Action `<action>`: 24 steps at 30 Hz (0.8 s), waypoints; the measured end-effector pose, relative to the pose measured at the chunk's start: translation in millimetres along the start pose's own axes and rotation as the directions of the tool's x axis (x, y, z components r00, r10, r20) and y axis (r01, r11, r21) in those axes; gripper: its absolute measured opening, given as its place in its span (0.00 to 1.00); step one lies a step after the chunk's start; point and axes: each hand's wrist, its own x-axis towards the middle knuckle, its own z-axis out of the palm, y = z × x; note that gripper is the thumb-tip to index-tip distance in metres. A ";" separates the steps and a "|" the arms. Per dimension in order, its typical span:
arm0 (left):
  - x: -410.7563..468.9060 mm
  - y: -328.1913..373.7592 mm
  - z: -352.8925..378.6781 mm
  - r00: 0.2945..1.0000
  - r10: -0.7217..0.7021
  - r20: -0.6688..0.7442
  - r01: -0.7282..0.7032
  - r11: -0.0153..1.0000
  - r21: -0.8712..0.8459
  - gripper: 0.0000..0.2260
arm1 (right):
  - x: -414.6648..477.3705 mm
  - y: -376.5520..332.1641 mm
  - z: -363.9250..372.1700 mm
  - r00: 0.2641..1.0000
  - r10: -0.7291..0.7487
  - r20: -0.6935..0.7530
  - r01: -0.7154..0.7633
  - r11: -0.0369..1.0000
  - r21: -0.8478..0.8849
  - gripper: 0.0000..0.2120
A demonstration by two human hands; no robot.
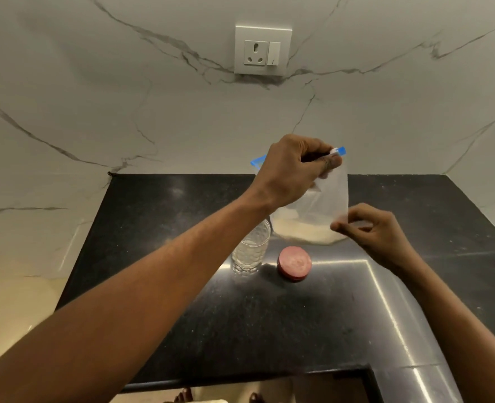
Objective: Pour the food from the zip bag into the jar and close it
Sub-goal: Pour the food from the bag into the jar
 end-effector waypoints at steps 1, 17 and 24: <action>-0.2 -0.2 1.9 1.000 0.010 -0.004 -0.010 1.000 -0.002 0.09 | -4.6 7.5 3.2 0.998 0.060 0.007 -0.060 0.998 0.034 0.13; -22.6 -46.1 -55.8 0.946 -0.323 0.016 0.322 0.936 -0.139 0.04 | 6.9 0.4 -25.7 0.973 0.158 -0.167 -0.121 0.969 0.214 0.05; -36.1 -61.0 -61.2 0.914 -0.406 0.027 0.404 0.897 -0.178 0.03 | 25.4 -11.5 -43.5 0.990 0.067 -0.123 -0.056 0.994 0.090 0.03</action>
